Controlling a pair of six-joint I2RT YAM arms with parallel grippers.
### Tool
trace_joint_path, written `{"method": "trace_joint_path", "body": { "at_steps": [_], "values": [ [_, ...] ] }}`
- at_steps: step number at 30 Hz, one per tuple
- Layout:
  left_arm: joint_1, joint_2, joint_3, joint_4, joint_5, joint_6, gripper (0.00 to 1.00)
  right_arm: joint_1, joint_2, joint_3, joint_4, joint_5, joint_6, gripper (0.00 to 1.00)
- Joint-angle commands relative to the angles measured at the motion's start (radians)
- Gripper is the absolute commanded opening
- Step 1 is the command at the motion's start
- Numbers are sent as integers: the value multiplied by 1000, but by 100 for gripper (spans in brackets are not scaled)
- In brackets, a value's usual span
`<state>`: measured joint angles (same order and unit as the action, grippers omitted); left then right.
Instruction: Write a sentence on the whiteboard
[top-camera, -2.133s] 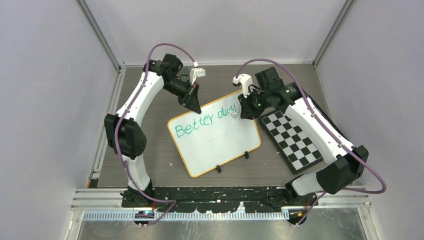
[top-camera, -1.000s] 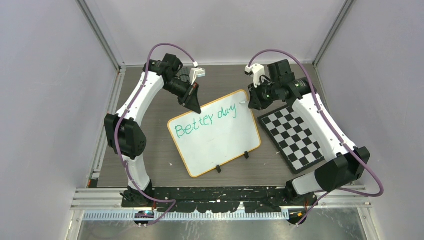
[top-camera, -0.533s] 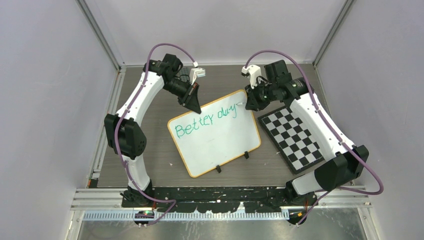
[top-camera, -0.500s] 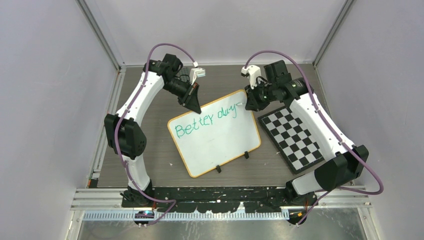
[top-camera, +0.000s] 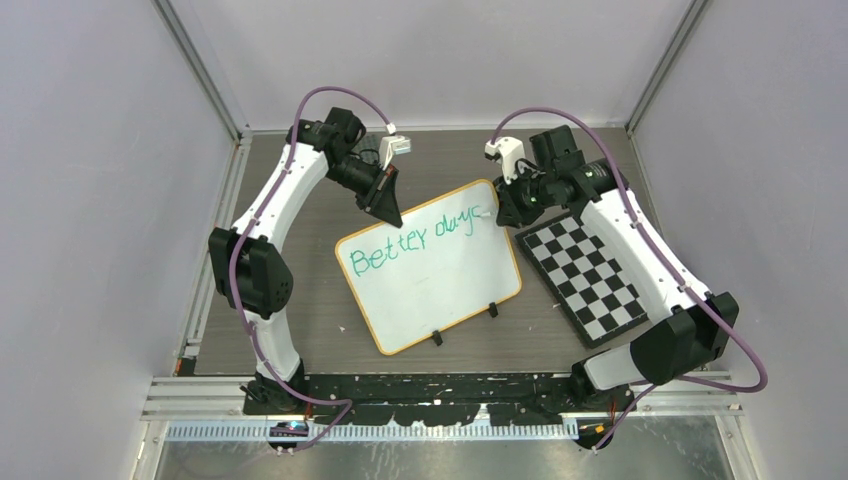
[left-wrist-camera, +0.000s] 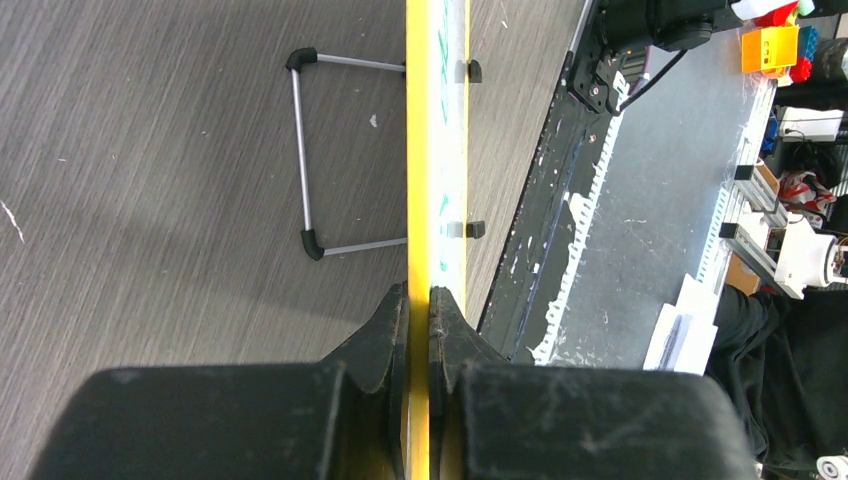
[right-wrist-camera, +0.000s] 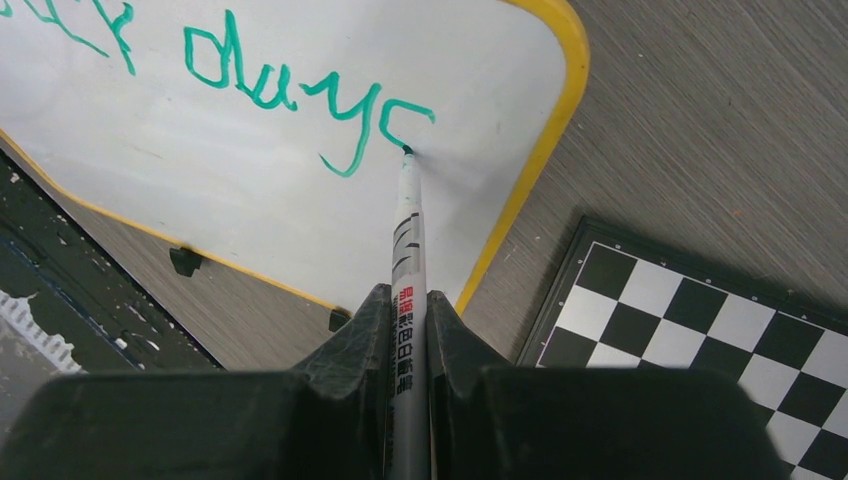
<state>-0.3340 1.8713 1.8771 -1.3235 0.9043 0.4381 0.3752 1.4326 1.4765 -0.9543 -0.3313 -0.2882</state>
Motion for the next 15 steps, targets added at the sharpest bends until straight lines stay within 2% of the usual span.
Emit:
{"method": "trace_joint_path", "body": {
  "at_steps": [1, 15],
  "values": [
    [-48, 9, -41, -49, -71, 36, 0, -22, -37, -11, 11, 48, -27, 0],
    [-48, 3, -47, -44, -71, 26, 0, 10, -28, -22, 21, -33, 33, 0]
  ]
}}
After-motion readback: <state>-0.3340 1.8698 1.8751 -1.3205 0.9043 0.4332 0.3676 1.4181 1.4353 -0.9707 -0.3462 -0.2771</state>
